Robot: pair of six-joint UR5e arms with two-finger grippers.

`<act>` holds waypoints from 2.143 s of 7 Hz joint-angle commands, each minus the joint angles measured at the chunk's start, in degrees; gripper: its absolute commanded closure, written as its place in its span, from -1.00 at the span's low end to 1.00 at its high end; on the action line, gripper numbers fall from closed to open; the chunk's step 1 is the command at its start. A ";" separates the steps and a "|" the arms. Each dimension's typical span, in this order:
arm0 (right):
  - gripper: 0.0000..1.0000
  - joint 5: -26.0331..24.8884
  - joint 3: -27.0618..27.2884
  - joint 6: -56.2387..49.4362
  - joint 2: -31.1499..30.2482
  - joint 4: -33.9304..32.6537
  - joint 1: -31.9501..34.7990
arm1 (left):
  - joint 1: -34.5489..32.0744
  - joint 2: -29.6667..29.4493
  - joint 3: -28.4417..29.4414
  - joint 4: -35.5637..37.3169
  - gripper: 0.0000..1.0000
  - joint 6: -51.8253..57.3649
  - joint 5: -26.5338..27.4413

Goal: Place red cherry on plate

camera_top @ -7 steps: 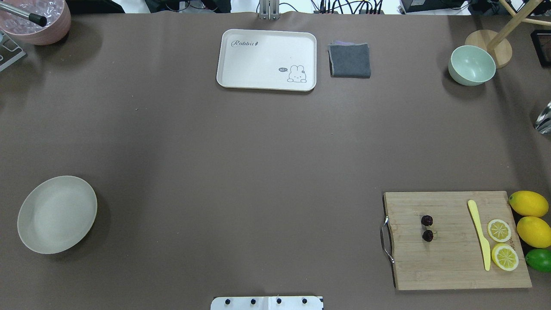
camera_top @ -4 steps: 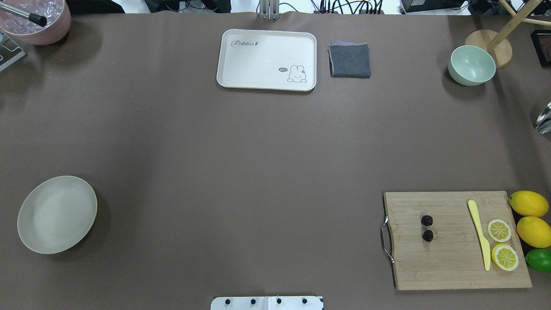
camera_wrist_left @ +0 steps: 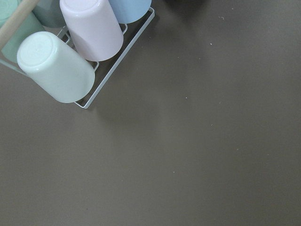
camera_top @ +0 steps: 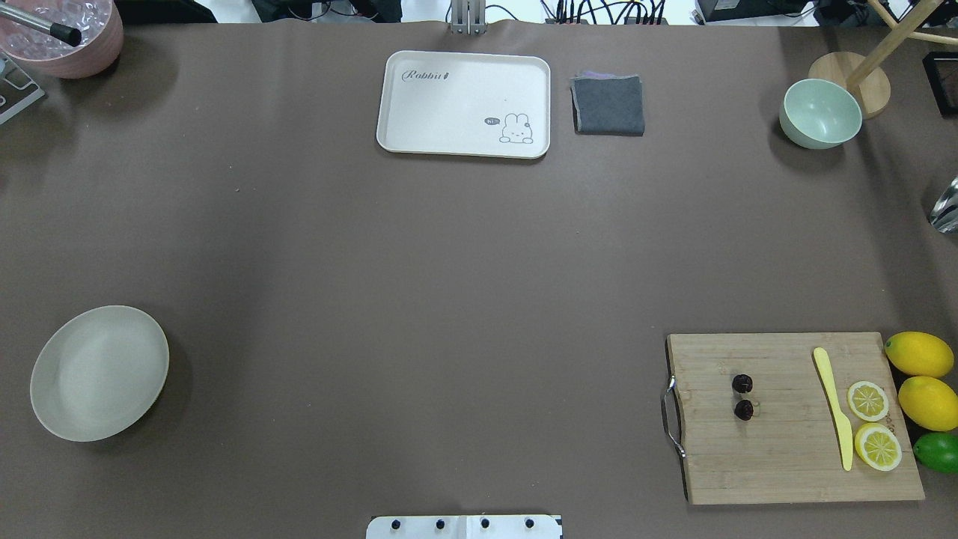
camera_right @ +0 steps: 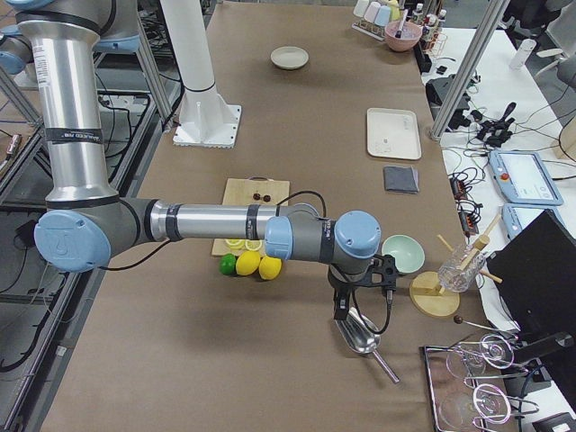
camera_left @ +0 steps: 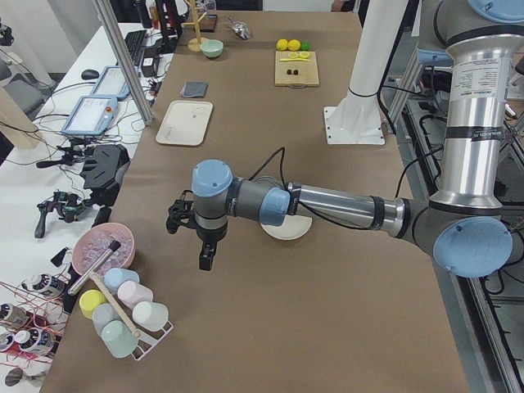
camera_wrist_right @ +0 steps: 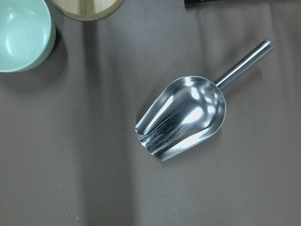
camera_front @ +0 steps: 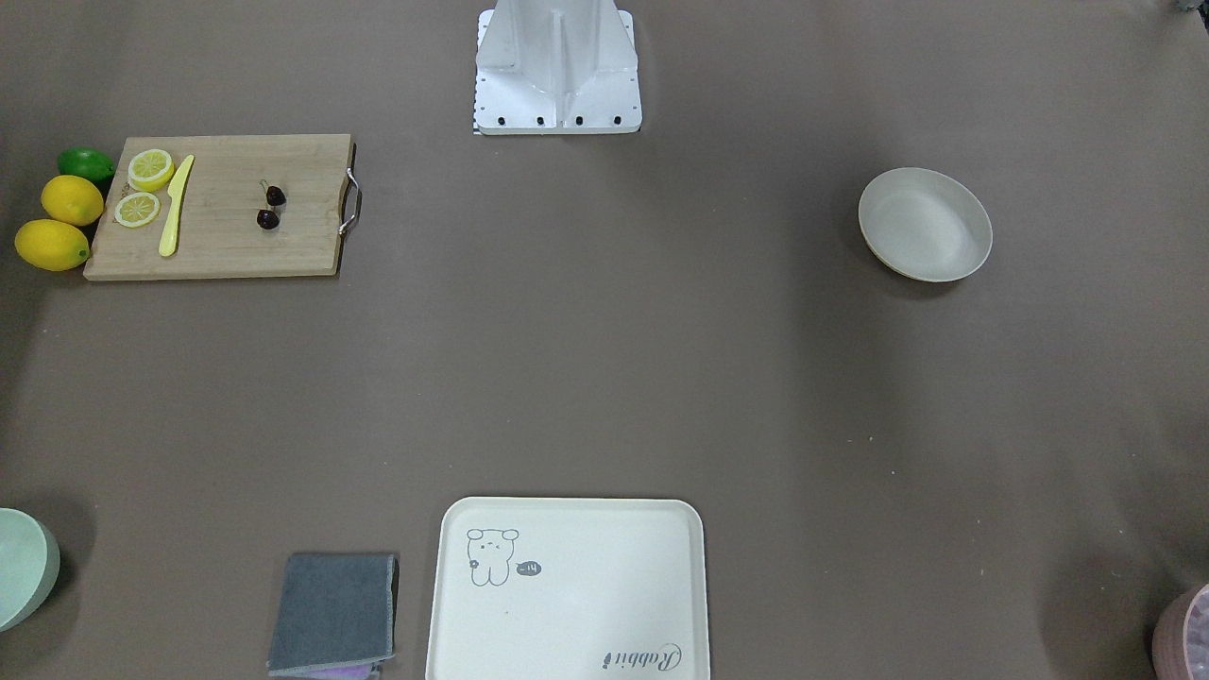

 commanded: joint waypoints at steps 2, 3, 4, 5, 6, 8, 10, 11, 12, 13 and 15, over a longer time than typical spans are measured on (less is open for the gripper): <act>-1.00 -0.16 1.82 0.10 -0.26 -0.09 0.00 | 0.99 -0.02 0.58 -5.50 -0.96 -0.09 -0.34; -1.00 -0.16 1.83 0.10 -0.26 -0.09 0.00 | 2.56 -0.28 0.24 -9.28 -0.96 -0.09 -0.52; -1.00 -0.16 1.83 0.10 -0.43 -0.09 0.09 | 5.80 0.41 0.93 -12.54 -0.96 -0.09 -1.13; -1.00 -0.24 1.83 0.10 -0.52 -0.09 0.00 | 9.40 2.42 0.94 -17.18 -0.96 -2.36 -1.92; -1.00 -0.24 1.83 0.02 -0.61 -0.09 0.00 | 13.35 5.31 1.03 -26.62 -0.96 -15.43 -3.41; -1.00 -0.24 1.83 0.02 -0.61 0.00 0.00 | 23.71 11.64 2.34 -48.87 -0.96 -39.11 -2.63; -1.00 -0.24 1.83 0.02 -0.61 0.00 0.00 | 30.15 12.46 2.78 -49.84 -0.96 -39.82 -2.72; -1.00 -0.16 1.83 0.02 -0.70 0.00 0.00 | 32.00 12.72 3.31 -49.92 -0.96 -39.65 -2.72; -1.00 -0.16 1.83 0.02 -0.70 0.00 0.00 | 33.76 12.90 4.01 -50.01 -0.95 -39.30 -2.72; -1.00 -0.16 1.83 0.02 -0.70 0.00 0.00 | 34.04 12.90 5.50 -51.58 -0.94 -39.21 -2.72; -1.00 -0.24 1.83 0.02 -0.79 -0.09 0.00 | 34.92 12.90 7.71 -53.96 -0.46 -39.21 -2.72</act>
